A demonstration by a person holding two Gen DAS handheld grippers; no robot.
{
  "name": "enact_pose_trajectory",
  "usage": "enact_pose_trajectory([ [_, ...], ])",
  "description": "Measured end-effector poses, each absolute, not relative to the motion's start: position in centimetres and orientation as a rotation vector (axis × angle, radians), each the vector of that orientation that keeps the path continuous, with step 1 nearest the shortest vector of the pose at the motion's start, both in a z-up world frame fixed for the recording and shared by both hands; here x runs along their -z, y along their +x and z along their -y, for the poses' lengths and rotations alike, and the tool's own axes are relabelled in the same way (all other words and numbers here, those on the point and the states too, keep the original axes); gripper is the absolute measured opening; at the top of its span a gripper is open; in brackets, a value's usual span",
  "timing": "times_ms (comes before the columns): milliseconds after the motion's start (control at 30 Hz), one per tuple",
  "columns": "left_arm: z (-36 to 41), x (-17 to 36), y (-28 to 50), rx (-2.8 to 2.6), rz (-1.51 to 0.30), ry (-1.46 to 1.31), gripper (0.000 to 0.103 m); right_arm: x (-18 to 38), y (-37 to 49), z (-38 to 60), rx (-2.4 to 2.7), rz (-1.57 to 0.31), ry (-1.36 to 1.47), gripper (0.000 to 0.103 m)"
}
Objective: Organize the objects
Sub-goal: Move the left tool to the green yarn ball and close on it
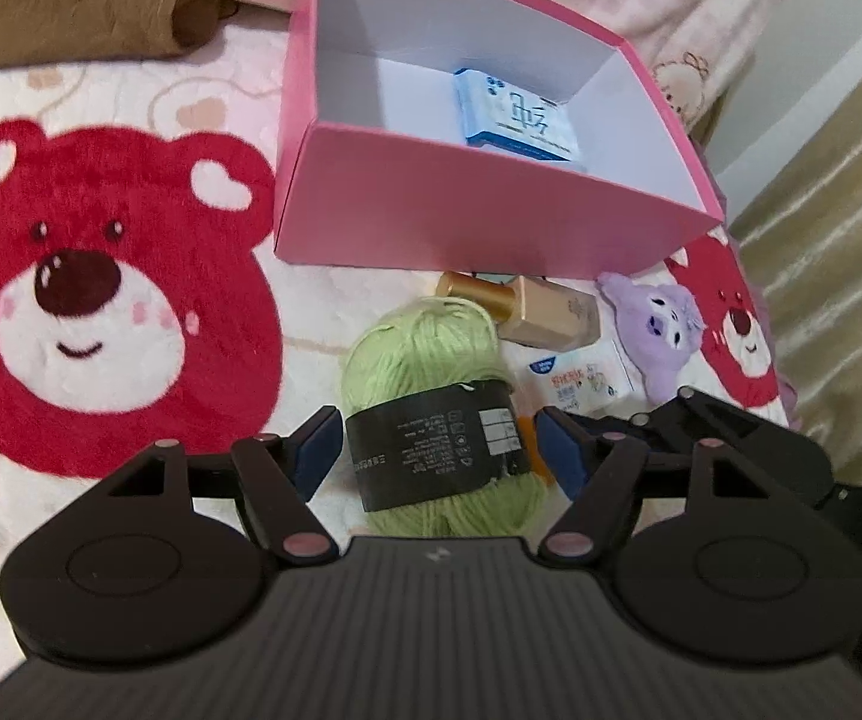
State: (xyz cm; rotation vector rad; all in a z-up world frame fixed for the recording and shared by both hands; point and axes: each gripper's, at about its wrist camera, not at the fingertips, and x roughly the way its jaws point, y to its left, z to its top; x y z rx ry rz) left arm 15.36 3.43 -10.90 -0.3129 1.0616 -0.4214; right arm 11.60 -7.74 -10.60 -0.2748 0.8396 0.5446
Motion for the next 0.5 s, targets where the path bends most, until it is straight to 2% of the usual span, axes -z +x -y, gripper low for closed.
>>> enact_pose_trajectory([
  [133, -3.6, 12.3, 15.5, 0.389, -1.071, -0.336, 0.071, 11.8, 11.8, 7.7, -0.539, -0.837, -0.293, 0.082],
  [300, -4.6, 14.0, 15.4, 0.392, -1.097, -0.445, 0.076, 13.0, 12.4, 8.2, -0.559, -0.834, -0.298, 0.086],
  [500, -5.1, 15.7, 15.3, 0.428, -1.107, -0.603, 0.076, 13.2, 11.7, 8.5, -0.567, -0.776, -0.302, 0.085],
])
